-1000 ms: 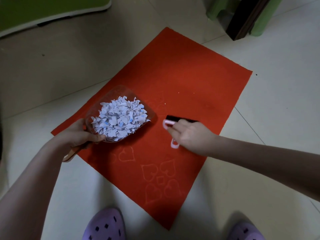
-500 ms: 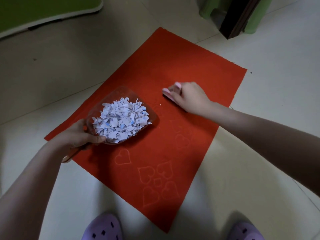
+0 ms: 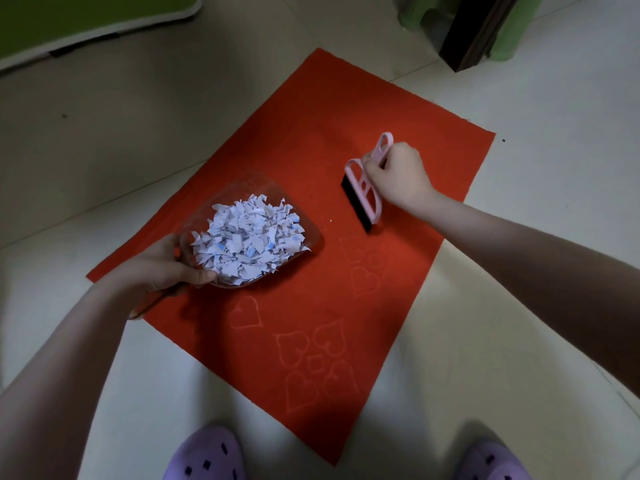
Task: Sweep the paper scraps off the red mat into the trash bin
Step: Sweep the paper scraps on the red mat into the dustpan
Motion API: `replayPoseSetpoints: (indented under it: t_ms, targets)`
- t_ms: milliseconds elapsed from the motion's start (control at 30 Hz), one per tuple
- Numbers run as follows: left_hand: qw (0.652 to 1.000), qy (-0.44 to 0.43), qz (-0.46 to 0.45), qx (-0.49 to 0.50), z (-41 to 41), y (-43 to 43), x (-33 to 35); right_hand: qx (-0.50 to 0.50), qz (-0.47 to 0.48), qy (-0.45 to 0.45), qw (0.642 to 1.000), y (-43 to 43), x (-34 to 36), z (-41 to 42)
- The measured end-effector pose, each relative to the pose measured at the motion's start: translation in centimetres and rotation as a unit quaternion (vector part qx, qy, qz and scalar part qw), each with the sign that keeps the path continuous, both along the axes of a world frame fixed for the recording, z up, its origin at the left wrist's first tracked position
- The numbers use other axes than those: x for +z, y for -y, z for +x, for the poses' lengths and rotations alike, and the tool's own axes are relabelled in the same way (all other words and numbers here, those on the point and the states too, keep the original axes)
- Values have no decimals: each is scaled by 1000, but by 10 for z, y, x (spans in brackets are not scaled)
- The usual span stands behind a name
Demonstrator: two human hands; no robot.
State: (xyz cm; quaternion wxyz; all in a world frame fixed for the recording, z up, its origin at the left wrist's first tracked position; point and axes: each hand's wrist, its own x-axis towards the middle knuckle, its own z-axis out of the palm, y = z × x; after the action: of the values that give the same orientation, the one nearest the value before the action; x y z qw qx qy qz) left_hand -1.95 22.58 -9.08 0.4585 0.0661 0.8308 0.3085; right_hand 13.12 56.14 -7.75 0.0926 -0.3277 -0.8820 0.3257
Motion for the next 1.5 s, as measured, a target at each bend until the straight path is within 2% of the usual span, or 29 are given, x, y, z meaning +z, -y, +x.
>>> replayPoseSetpoints:
  t_ms: [133, 267, 467, 733, 800, 900, 1033, 1133, 1300, 1433, 1500]
  targets:
    - [1000, -14, 9, -19, 4, -14, 2, 32, -19, 11, 999, 1, -9, -1]
    - [1000, -12, 16, -12, 8, -22, 4, -29, 1, 4, 1000, -15, -3, 6]
    - [999, -13, -4, -29, 11, -33, 6, 17, -17, -141, 990, -6, 21, 0]
    - [1000, 2, -4, -16, 20, -37, 13, 51, -27, -233, 971, 5, 45, -24]
    - [1000, 7, -3, -18, 20, -38, 13, 42, 10, -208, 977, 6, 45, -29]
    - [1000, 11, 0, -22, 20, -38, 15, -22, 54, -117, 991, -7, 32, -19]
    - [1000, 10, -2, -5, 14, -23, 18, -98, 103, -21, 990, -32, 11, 8]
    - [1000, 16, -8, -8, 9, -15, 20, -126, 84, 41, 988, -41, 1, 12]
    - [998, 28, -33, -49, 15, -25, 23, -9, 97, 84, 992, -6, -12, 3]
    - [995, 13, -42, -87, 22, -36, 21, 104, 47, 54, 992, 25, -10, -3]
    - [995, 4, -35, -93, 24, -40, 21, 97, 33, 17, 995, 21, -4, -4]
